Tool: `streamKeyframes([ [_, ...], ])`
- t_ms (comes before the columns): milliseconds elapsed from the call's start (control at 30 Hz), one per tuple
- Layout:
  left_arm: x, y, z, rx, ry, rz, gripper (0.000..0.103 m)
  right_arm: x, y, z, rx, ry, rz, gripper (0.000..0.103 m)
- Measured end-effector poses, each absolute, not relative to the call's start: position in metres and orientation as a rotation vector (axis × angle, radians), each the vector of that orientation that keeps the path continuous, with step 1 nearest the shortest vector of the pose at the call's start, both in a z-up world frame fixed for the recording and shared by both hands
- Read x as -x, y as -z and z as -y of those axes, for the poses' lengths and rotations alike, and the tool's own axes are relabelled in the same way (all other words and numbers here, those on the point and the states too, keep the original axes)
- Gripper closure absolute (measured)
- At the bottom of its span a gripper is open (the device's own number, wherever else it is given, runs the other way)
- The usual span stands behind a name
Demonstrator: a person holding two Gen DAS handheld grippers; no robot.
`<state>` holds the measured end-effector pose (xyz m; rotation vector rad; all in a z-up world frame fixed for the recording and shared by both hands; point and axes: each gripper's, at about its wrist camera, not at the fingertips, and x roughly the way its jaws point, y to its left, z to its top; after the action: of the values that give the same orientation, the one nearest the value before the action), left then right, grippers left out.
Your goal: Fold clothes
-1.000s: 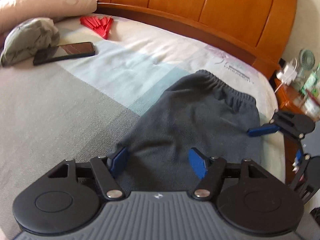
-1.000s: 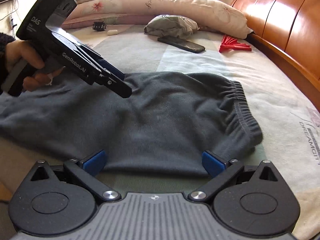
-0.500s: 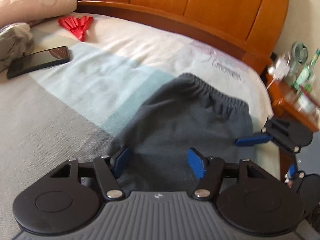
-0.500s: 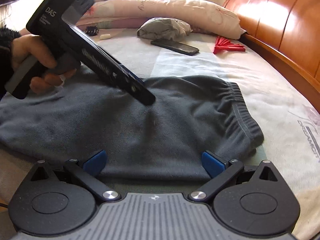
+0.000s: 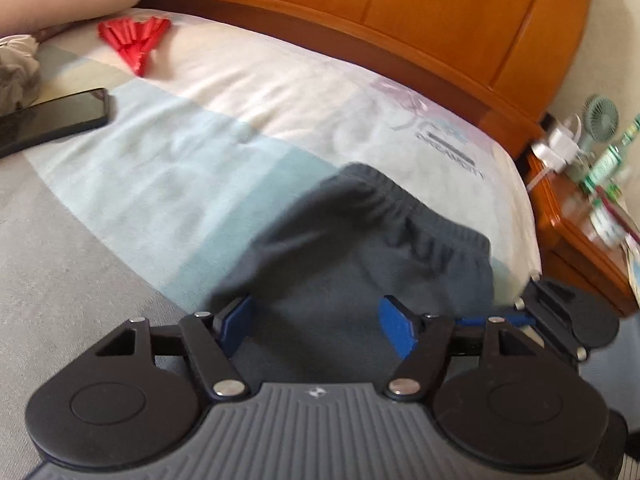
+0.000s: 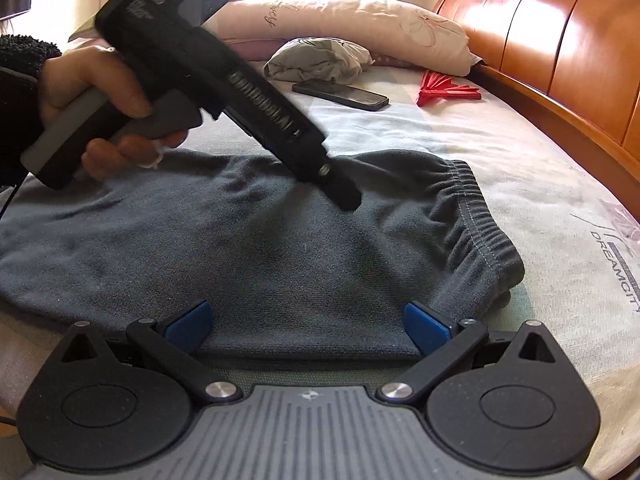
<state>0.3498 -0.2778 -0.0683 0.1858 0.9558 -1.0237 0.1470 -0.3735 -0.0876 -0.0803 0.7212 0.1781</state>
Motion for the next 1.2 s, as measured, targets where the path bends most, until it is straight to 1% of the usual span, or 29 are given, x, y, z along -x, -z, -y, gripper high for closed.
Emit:
streamKeyframes([
  [67,-0.349,0.063,0.278,-0.178,1.008,-0.958,0.033,-0.147,0.087,0.374,0.081,-0.177,-0.722,0.0],
  [267,-0.323,0.031,0.264,-0.27,1.018,-0.903,0.033,-0.151,0.083,0.37,0.095,-0.171,-0.751,0.0],
  [400,-0.3,0.001,0.231,-0.337,0.998,-0.872,0.031,-0.146,0.071,0.366,0.074,-0.154,-0.761,0.0],
  [533,-0.27,-0.029,0.181,-0.397,0.965,-0.85,0.03,-0.129,0.052,0.357,0.062,-0.158,-0.721,0.0],
  [600,-0.254,-0.041,0.155,-0.416,0.949,-0.831,0.023,-0.121,0.043,0.349,0.059,-0.159,-0.701,0.0],
  [667,-0.238,-0.045,0.131,-0.445,0.922,-0.811,0.021,-0.119,0.037,0.337,0.046,-0.166,-0.689,0.0],
  [767,-0.217,-0.03,0.1,-0.445,0.865,-0.845,0.021,-0.12,0.031,0.318,0.023,-0.181,-0.681,0.0],
  [900,-0.196,0.013,0.06,-0.397,0.784,-0.941,0.021,-0.136,0.037,0.281,0.003,-0.231,-0.699,0.0],
  [1033,-0.19,0.052,0.017,-0.258,0.708,-1.016,0.021,-0.149,0.053,0.246,0.014,-0.278,-0.732,0.0],
  [1133,-0.19,0.062,-0.013,-0.159,0.677,-0.985,0.021,-0.151,0.068,0.231,0.028,-0.29,-0.77,0.0],
  [1200,-0.195,0.062,-0.026,-0.15,0.59,-0.983,0.021,-0.147,0.077,0.227,0.051,-0.268,-0.793,0.0],
])
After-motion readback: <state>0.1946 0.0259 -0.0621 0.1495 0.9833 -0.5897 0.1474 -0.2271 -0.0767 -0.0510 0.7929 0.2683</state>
